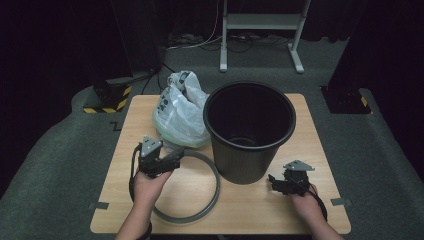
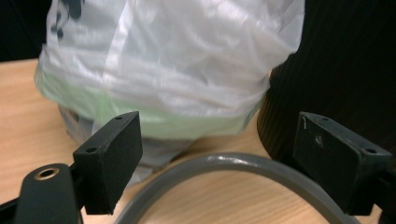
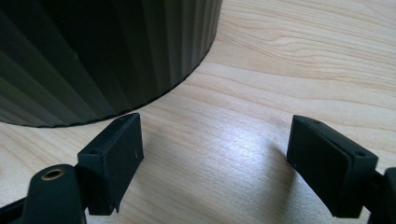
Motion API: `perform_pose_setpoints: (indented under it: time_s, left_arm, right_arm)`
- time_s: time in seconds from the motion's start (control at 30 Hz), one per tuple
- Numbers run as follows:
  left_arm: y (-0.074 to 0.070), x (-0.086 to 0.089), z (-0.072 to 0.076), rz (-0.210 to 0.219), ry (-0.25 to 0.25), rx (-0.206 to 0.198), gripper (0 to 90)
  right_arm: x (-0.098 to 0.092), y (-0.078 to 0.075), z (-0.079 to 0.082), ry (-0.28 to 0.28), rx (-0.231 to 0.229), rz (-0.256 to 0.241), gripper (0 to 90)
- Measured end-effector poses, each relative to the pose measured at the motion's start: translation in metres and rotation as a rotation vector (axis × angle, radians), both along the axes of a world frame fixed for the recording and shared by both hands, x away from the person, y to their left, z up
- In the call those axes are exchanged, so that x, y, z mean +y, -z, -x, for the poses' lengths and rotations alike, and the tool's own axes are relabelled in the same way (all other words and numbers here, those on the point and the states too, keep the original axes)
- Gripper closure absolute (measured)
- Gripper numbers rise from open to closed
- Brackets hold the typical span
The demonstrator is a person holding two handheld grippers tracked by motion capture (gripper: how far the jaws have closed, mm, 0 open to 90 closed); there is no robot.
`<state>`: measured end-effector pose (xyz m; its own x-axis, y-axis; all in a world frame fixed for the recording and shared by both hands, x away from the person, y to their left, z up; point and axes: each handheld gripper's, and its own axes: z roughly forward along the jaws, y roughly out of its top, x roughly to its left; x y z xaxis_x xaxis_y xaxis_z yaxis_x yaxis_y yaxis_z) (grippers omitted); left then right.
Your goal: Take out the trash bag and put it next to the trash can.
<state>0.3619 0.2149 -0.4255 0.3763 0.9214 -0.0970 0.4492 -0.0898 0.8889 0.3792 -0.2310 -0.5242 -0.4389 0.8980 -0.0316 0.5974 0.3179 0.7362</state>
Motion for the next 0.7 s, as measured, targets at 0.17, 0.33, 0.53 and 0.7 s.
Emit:
perform_pose_setpoints:
  time_s: [0.17,0.33,0.53,0.7]
  left_arm:
    - [0.008,0.005,0.002,-0.008,0.007,0.019,15.7]
    - [0.011,0.008,0.002,-0.001,0.000,0.034,16.0]
    - [0.016,0.013,0.000,-0.051,-0.013,0.063,16.0]
    - [0.021,0.017,-0.002,-0.054,-0.020,0.111,16.0]
  right_arm:
    - [0.002,0.000,0.001,-0.005,-0.004,0.008,18.3]
    - [0.003,0.000,0.001,-0.001,-0.008,0.012,17.4]
    - [0.002,0.000,-0.001,0.002,0.009,-0.005,16.7]
    - [0.002,0.000,-0.001,-0.002,0.011,-0.007,16.7]
